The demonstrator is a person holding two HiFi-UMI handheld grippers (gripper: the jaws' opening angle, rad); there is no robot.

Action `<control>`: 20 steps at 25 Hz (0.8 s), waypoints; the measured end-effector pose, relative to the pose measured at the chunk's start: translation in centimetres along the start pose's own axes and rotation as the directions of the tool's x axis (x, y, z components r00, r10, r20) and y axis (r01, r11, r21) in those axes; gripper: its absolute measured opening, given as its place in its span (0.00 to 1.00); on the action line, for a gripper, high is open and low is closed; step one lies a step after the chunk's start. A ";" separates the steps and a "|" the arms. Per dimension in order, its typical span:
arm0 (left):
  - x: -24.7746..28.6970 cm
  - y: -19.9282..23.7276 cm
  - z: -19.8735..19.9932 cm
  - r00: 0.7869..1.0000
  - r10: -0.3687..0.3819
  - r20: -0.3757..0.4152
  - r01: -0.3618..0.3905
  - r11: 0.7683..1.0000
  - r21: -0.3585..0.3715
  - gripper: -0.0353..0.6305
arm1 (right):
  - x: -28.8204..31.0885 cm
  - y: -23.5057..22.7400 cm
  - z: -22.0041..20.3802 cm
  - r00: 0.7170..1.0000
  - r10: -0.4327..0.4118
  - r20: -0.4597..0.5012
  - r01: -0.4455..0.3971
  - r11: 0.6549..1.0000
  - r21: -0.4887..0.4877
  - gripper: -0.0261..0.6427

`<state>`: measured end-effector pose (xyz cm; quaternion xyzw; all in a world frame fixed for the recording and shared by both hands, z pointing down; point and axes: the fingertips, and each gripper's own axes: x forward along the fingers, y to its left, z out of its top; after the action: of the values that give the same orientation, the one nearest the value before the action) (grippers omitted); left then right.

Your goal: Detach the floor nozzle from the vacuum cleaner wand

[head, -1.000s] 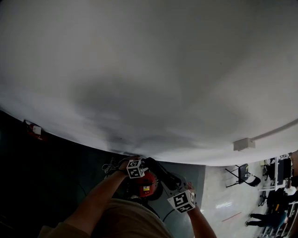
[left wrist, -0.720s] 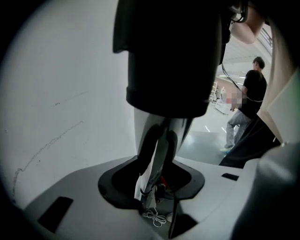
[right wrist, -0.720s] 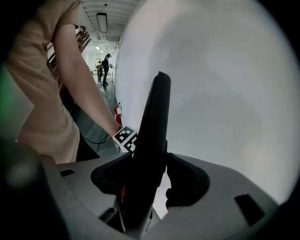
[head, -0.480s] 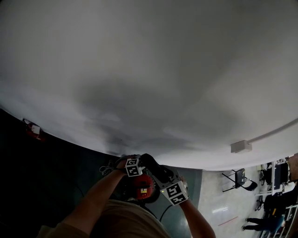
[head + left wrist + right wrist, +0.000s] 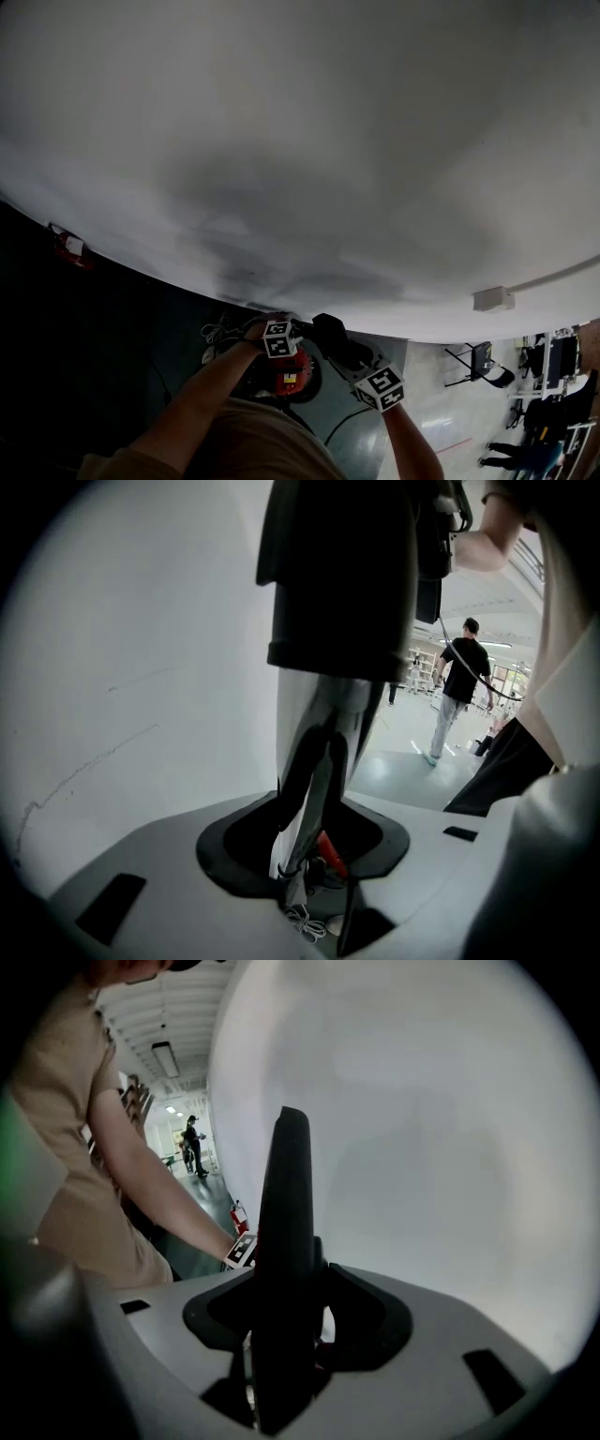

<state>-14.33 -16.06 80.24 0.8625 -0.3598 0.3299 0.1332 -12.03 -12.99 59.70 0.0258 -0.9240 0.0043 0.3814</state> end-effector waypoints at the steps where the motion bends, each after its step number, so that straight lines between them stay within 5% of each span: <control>1: 0.2 0.0 0.1 1.000 0.000 -0.006 0.000 1.000 0.003 0.28 | -0.2 -0.1 -0.1 1.000 -0.010 -0.001 0.010 1.000 0.026 0.37; 6: 0.9 0.3 -0.2 1.000 -0.007 -0.008 0.007 1.000 -0.009 0.29 | 0.0 1.8 0.5 0.974 -0.227 -0.004 0.221 0.949 -0.224 0.37; 10: 0.7 0.3 0.0 1.000 -0.020 -0.005 0.020 1.000 0.014 0.28 | -0.6 0.0 0.2 0.994 -0.093 0.051 0.094 0.995 -0.019 0.36; 15: 1.2 0.2 0.0 0.999 -0.028 -0.031 0.029 0.999 0.022 0.29 | -0.4 1.2 0.1 0.977 -0.213 -0.016 0.203 0.951 -0.234 0.36; 18: 1.3 0.2 0.3 1.000 -0.016 -0.013 0.017 1.000 0.013 0.28 | -1.1 -0.4 -0.5 0.989 -0.141 0.046 0.143 0.989 -0.042 0.35; 20: 1.6 0.7 0.6 0.999 -0.007 -0.034 0.007 1.000 0.013 0.28 | -1.2 -0.9 -0.2 0.987 -0.156 0.037 0.158 0.986 -0.059 0.35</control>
<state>-13.66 -17.66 80.84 0.8590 -0.3521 0.3465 0.1347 -11.01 -13.83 58.99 0.0866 -0.9248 -0.0546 0.3663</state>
